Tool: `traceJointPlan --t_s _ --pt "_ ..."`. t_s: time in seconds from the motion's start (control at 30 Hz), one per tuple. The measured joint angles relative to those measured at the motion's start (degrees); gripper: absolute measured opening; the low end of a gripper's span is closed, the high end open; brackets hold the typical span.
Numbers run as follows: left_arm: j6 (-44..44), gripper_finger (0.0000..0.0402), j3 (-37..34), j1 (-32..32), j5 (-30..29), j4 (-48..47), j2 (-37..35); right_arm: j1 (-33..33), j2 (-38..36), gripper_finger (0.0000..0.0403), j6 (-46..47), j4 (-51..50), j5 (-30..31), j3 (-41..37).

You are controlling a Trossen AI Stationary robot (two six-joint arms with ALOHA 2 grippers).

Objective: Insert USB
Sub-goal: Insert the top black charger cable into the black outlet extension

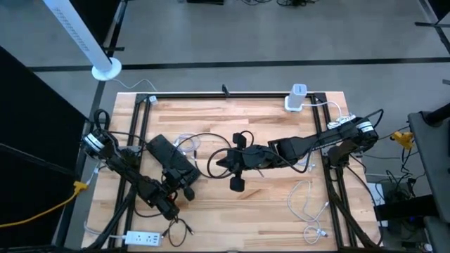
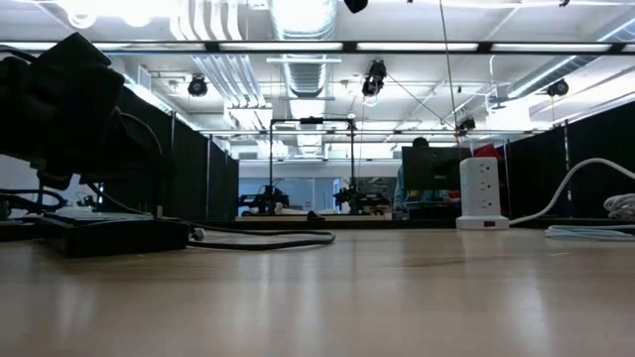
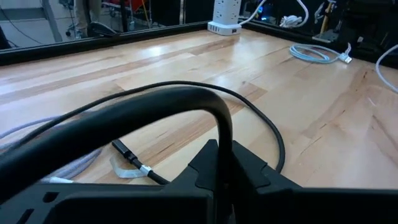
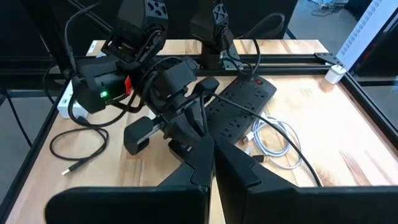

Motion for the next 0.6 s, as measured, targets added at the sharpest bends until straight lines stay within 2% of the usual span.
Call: traceJointPlan --t_s 0.6 --pt "-3.47 0.0000 -0.28 0.00 1.42 -4.71 -0.14 0.26 0.00 0.0000 1.05 -0.28 -0.02 0.02"
